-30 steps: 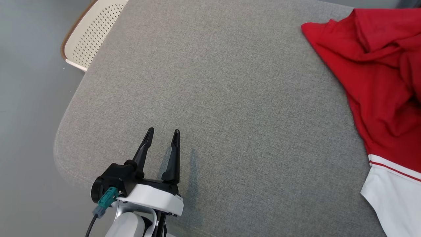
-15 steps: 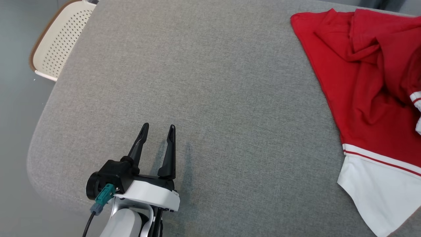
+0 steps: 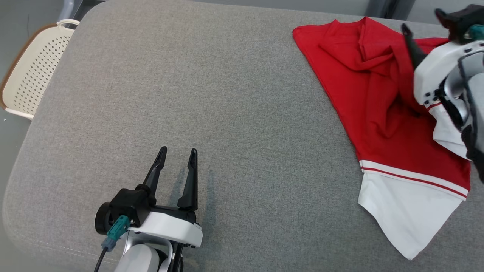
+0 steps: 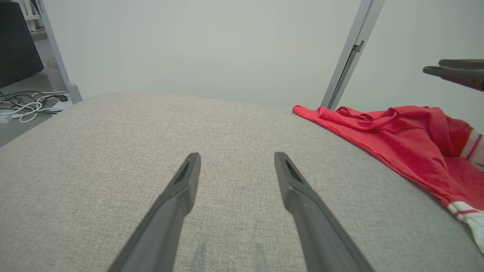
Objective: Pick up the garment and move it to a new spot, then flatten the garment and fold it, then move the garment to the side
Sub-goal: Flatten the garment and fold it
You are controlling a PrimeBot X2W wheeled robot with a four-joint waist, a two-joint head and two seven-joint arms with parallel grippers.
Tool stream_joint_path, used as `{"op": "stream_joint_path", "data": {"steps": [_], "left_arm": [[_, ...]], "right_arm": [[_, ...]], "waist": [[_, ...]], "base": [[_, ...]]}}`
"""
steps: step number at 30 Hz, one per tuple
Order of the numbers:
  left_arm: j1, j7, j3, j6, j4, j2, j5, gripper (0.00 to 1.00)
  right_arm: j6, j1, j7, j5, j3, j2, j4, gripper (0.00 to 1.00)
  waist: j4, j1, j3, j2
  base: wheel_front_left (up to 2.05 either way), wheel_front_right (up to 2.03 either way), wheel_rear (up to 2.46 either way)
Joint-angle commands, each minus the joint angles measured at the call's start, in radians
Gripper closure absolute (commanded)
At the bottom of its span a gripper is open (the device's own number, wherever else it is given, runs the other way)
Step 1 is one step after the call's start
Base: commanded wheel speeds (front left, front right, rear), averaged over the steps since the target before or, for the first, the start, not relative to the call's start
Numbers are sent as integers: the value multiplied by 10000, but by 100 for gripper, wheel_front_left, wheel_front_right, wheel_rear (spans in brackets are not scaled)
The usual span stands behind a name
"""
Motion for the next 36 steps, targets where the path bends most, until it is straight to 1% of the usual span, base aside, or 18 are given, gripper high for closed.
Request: {"op": "stream_joint_path", "data": {"steps": [1, 6, 11, 14, 18, 25, 26, 27, 29, 30, 31, 36], "left_arm": [[-62, -48, 9, -57, 1, 44, 84, 0], [-240, -48, -221, -73, -96, 42, -51, 0], [-254, -47, -421, 32, -202, 42, -244, 0], [-223, -48, -506, 109, -246, 37, -337, 0], [-150, -48, -551, 183, -276, 39, -464, 0], [-64, -48, -598, 262, -336, 39, -547, 0], [-63, -48, -602, 273, -342, 41, -564, 0], [-69, -48, -606, 281, -342, 39, -579, 0], [-82, -48, -601, 266, -339, 39, -575, 0], [-93, -48, -589, 264, -338, 39, -564, 0], [-107, -48, -574, 261, -335, 39, -557, 0], [-208, -48, -514, 225, -288, 41, -460, 0]], "right_arm": [[-1, 145, 77, 100, 57, 2, -86, 0], [-1, 377, 628, 776, 731, 133, -832, 0], [-1, 681, 1260, 1261, 1302, 360, -803, 0], [-1, 954, 1695, 1542, 1638, 460, -557, 0], [-1, 974, 2117, 1588, 1872, 407, 34, 0], [-1, 600, 2302, 1258, 1649, 429, 1328, 0], [-1, 586, 2349, 1256, 1620, 468, 1454, 3], [-1, 605, 2380, 1314, 1587, 529, 1535, 38], [-1, 642, 2485, 1396, 1533, 574, 1644, 67], [-3, 644, 2506, 1391, 1556, 571, 1685, 79], [-3, 633, 2516, 1385, 1581, 577, 1712, 99], [-1, 608, 2238, 1505, 1626, 721, 1696, 100]], "waist": [[27, 0, 18, -1], [467, 0, 175, -1], [1129, 0, 303, -1], [1481, 0, 322, -1], [1807, 0, 307, -1], [1946, 0, 318, -1], [1941, 0, 324, -1], [1932, 0, 328, -1], [1904, 0, 340, -1], [1884, 0, 351, -1], [1858, 0, 363, -1], [1716, 0, 414, -1]], "base": [[0, 0, 0], [0, 0, 0], [0, 0, 0], [0, 0, 0], [0, 0, 0], [0, 0, 0], [0, 0, 0], [0, 0, 0], [0, 0, 0], [0, 0, 0], [0, 0, 0], [0, 0, 0]]}}
